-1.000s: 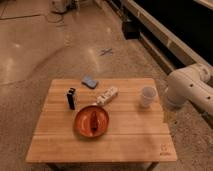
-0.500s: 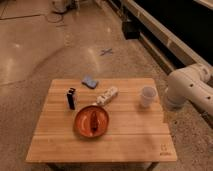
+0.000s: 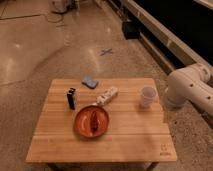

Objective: Knock the eraser over

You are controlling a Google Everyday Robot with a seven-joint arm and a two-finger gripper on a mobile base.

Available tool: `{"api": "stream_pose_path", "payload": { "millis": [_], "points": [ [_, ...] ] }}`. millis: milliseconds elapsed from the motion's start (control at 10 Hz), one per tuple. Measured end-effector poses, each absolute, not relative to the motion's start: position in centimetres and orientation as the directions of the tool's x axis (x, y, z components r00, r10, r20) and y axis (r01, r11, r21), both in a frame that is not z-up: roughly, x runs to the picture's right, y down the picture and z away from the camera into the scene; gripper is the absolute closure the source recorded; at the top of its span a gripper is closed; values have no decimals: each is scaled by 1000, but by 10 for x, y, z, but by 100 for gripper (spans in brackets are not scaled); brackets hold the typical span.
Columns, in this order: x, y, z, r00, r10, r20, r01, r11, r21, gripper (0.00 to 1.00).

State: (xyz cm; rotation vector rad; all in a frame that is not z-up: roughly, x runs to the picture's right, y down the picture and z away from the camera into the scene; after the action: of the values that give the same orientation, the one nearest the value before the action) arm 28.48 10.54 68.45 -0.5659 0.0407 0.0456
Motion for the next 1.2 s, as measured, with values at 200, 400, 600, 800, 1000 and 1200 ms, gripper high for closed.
{"api": "stream_pose_path", "payload": {
  "millis": [200,400,600,800,1000,1200],
  "points": [
    [285,105,685,998,32,-51,-54,843,-535,35],
    [285,105,685,998,32,-51,-54,843,-535,35],
    [285,106,685,998,32,-51,-54,843,-535,35],
    [265,104,686,1000,15,-22,-25,840,-542,35],
    [216,98,689,998,-23,53,49,835,-548,35],
    [167,97,694,989,-61,134,125,822,-555,35]
  ]
}}
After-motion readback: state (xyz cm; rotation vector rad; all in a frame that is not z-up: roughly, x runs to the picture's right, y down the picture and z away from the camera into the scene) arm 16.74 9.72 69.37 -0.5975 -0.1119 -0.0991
